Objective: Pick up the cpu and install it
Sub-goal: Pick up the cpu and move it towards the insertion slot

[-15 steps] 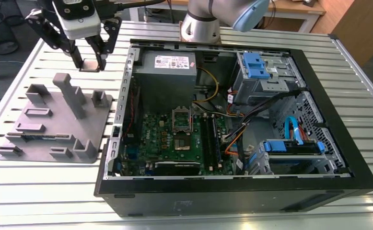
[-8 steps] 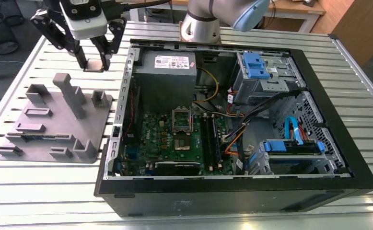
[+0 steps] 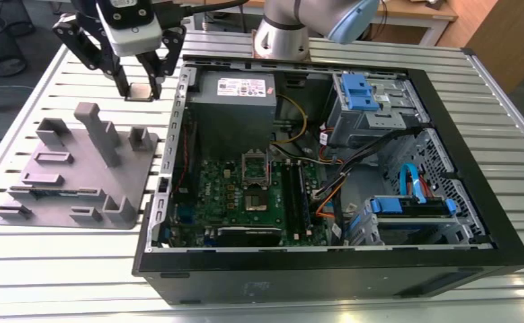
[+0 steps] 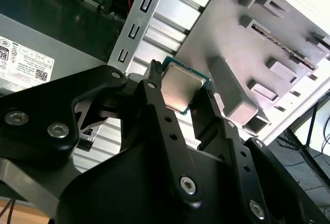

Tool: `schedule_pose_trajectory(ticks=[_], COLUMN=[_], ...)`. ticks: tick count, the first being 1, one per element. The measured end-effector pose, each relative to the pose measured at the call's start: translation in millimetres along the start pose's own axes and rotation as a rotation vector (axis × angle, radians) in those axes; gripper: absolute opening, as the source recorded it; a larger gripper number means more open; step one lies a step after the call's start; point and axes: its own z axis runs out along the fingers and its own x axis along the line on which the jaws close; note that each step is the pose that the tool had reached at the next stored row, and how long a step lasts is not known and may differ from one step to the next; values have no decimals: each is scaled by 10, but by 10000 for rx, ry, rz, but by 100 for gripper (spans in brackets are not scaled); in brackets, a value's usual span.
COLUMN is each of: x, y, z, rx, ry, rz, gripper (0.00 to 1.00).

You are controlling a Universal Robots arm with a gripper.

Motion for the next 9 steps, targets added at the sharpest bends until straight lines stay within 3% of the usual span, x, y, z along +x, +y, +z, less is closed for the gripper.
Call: schedule_pose_trajectory(ticks=[9], x=[-79], y=[3], z=[-1], rx=[0], ry=[0], rz=[2], gripper=[47])
